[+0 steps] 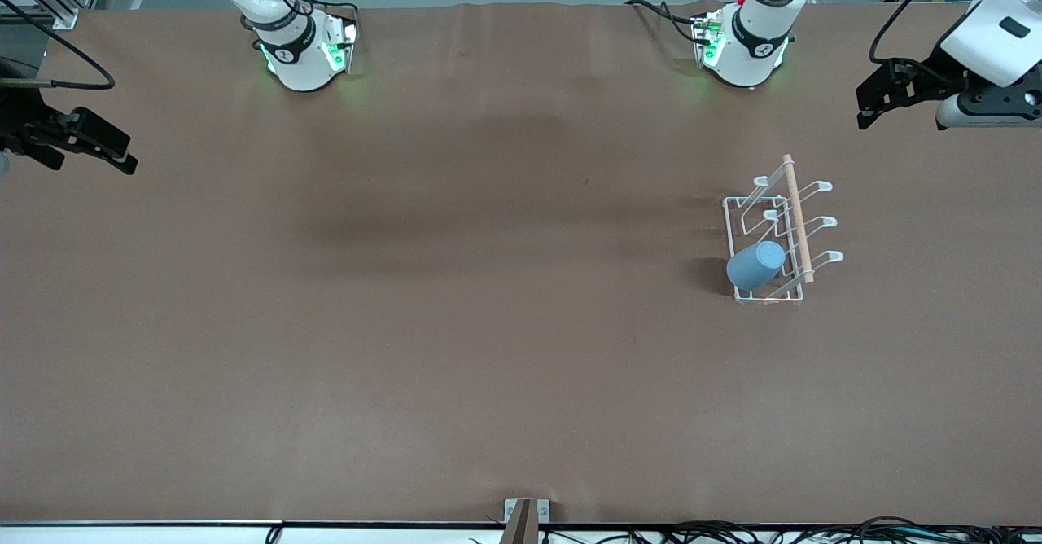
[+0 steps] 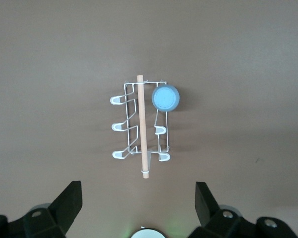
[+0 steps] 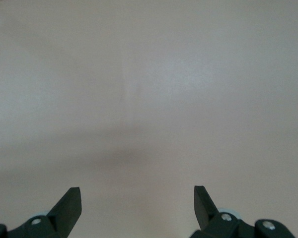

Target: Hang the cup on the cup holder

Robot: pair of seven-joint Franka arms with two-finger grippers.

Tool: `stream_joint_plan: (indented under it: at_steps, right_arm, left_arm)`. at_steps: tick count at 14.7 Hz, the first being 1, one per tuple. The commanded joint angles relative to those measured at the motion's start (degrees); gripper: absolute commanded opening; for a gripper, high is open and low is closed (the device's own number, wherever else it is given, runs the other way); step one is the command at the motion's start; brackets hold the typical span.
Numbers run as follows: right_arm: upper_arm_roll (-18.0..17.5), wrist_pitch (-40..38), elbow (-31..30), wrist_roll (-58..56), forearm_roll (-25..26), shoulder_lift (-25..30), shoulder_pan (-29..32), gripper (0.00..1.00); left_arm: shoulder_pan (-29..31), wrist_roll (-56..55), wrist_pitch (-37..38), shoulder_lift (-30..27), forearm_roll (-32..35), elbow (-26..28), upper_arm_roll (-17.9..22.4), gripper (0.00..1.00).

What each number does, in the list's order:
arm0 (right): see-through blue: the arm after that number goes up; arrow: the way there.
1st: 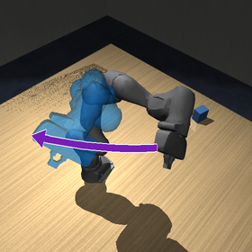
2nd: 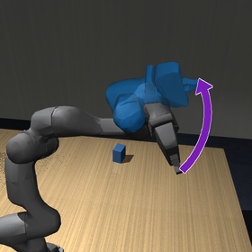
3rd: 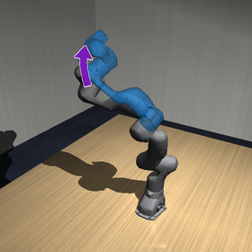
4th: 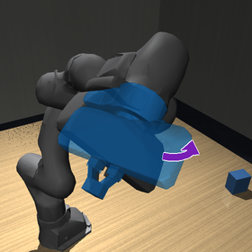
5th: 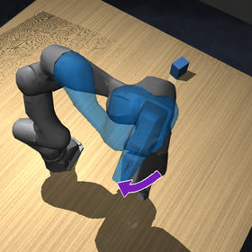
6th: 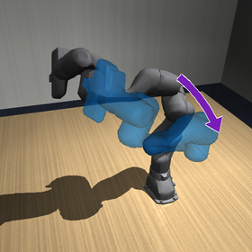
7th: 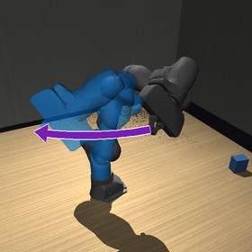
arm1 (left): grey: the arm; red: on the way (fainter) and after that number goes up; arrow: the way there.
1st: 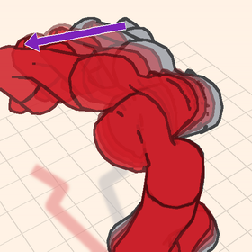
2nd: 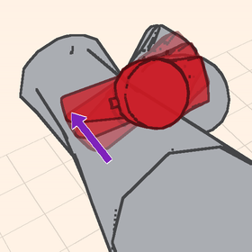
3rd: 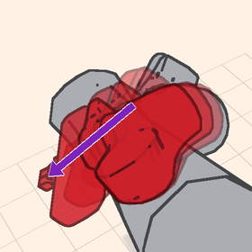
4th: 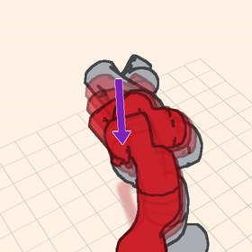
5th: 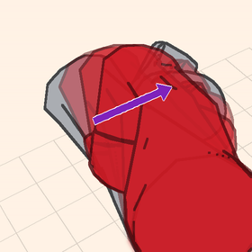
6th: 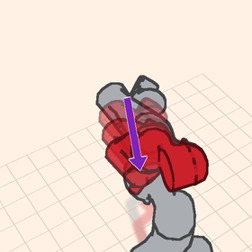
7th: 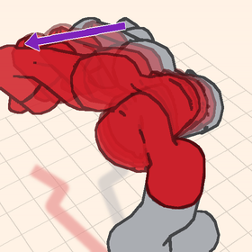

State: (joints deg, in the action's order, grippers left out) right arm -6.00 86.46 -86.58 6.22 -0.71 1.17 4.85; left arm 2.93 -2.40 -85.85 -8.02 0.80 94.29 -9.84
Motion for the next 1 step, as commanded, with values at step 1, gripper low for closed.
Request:
stream_joint_plan:
  at_steps: [1]
  right_arm:
    - [-0.59, 0.38, -0.51, -0.68, 0.89, 0.5, 0.86, 1.0]
  left_arm:
    - [1.2, 2.05, 0.68, 0.9, -0.01, -2.18, -0.1, 1.0]
